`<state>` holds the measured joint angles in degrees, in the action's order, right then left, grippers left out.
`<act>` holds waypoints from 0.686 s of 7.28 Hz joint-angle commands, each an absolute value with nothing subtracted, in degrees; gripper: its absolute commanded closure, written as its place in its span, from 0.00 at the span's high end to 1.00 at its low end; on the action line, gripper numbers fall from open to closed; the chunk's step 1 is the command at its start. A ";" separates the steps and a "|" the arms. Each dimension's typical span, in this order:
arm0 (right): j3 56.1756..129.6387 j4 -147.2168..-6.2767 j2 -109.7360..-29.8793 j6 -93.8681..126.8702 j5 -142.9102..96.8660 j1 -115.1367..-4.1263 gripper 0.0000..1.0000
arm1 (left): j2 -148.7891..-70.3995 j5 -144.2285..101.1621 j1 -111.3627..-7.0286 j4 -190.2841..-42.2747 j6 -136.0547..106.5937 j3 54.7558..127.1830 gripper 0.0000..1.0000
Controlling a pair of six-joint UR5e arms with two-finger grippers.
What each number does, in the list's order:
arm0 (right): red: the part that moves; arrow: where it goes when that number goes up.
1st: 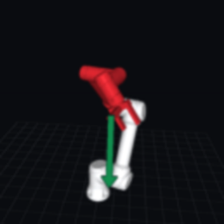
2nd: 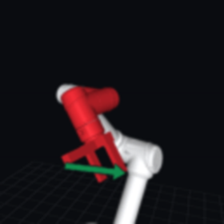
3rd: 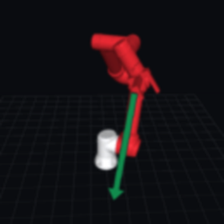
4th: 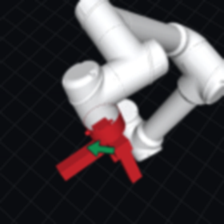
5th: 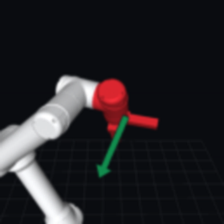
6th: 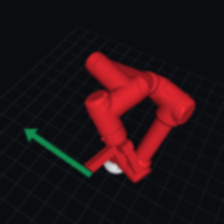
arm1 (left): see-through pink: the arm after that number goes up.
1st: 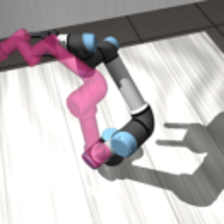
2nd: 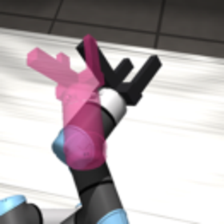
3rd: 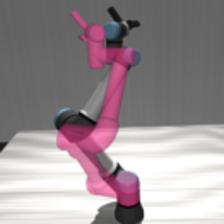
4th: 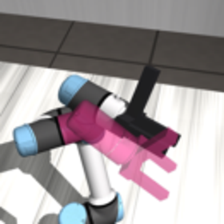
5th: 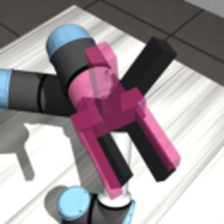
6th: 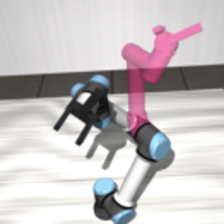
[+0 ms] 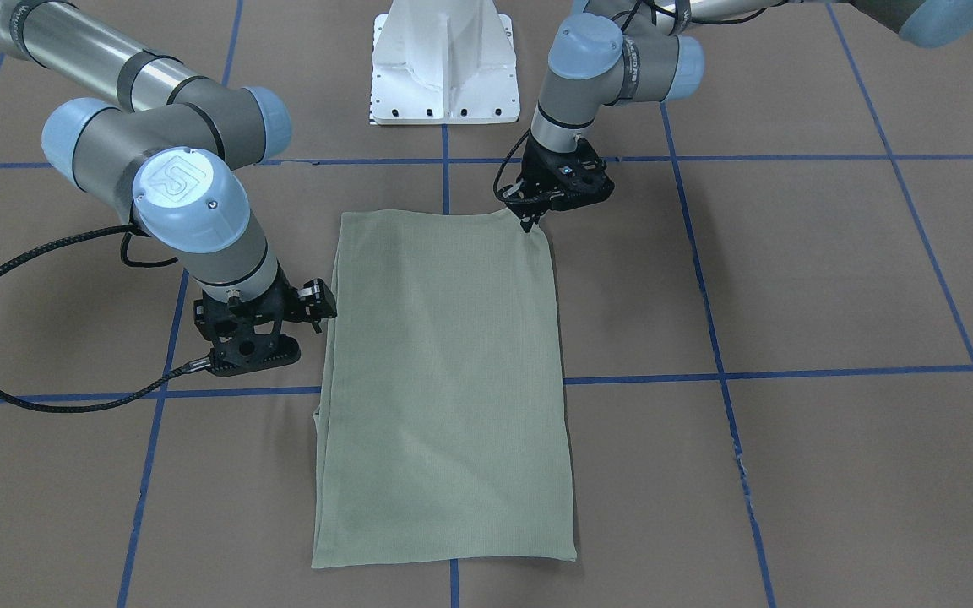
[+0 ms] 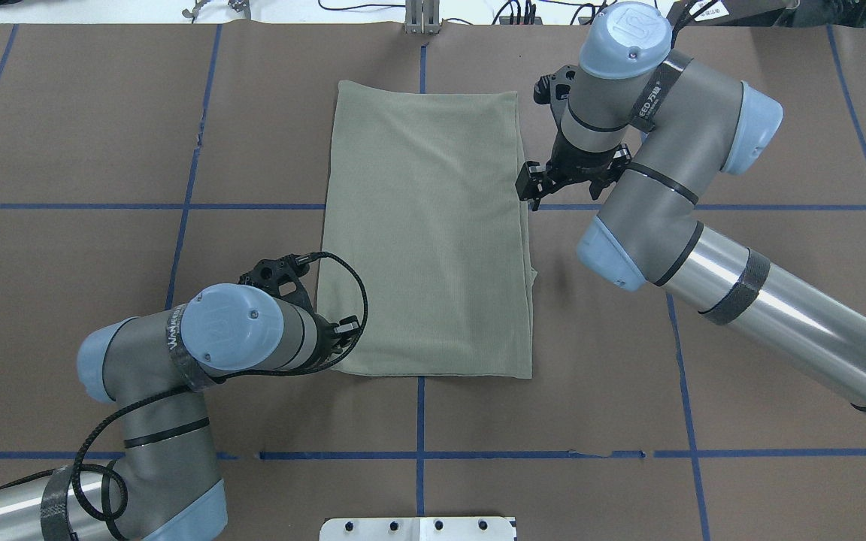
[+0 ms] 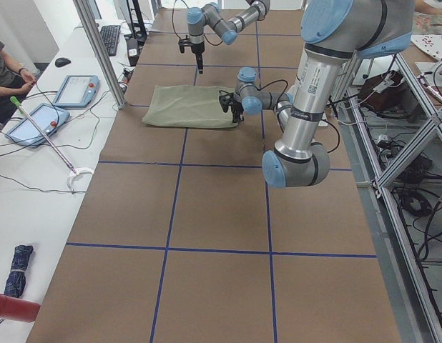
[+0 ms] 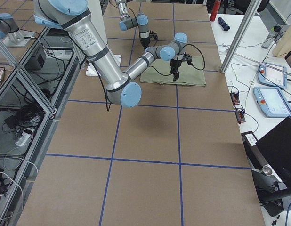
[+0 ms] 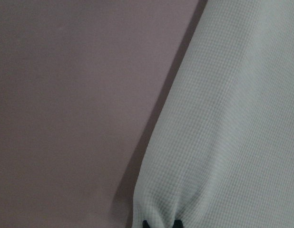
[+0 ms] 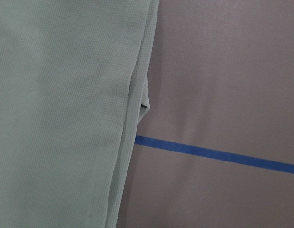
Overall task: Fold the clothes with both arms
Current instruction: 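Slide the right gripper along the folded side toward the robot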
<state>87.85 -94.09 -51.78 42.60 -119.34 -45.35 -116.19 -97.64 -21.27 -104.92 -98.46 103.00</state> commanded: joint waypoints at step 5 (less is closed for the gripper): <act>100.17 -94.04 -57.21 60.58 -119.53 -36.76 1.00 | -116.10 -97.82 -15.91 -101.60 -99.31 109.16 0.00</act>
<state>96.19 -94.08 -55.94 53.63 -119.84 -39.86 -116.03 -97.82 -16.53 -102.06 -98.97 108.37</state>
